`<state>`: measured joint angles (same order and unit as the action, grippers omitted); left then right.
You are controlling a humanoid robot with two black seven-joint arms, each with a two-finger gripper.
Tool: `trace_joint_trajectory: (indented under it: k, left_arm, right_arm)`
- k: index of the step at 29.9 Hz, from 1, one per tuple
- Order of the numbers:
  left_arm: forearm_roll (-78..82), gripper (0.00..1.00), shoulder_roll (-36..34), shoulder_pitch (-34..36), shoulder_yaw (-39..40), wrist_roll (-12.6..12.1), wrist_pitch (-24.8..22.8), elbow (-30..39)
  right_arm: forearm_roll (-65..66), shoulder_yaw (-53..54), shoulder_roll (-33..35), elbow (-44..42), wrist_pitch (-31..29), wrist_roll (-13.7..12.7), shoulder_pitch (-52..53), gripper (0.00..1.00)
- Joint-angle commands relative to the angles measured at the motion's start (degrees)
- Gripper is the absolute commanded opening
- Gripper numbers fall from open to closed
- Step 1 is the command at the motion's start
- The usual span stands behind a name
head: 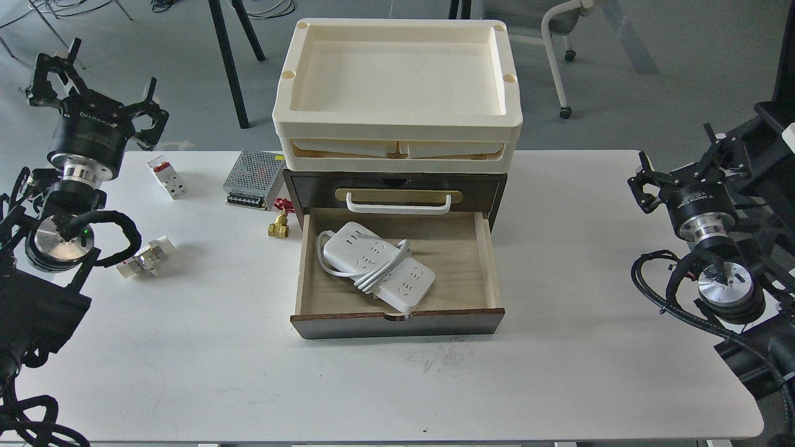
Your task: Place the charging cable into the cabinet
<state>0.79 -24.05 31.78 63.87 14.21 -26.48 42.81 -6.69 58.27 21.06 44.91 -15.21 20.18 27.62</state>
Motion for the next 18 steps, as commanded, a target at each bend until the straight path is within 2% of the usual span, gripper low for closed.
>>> trace_joint_trajectory:
  k: [1, 12, 18]
  left_arm:
    - [-0.2, 1.0, 0.7, -2.6, 0.5, 0.4, -0.9, 0.0]
    - [-0.5, 1.0, 0.3, -6.4, -0.2, 0.6, -1.5, -0.3]
    - [-0.4, 1.0, 0.8, -6.4, -0.3, 0.6, -0.9, 0.4]
  right_arm:
    - [0.0, 0.1, -0.1, 0.1, 0.4, 0.1, 0.0, 1.0]
    - [0.0, 0.2, 0.0, 0.0, 0.4, 0.7, 0.1, 1.0]
    - [0.0, 0.2, 0.1, -0.2, 2.9, 0.7, 1.2, 1.0]
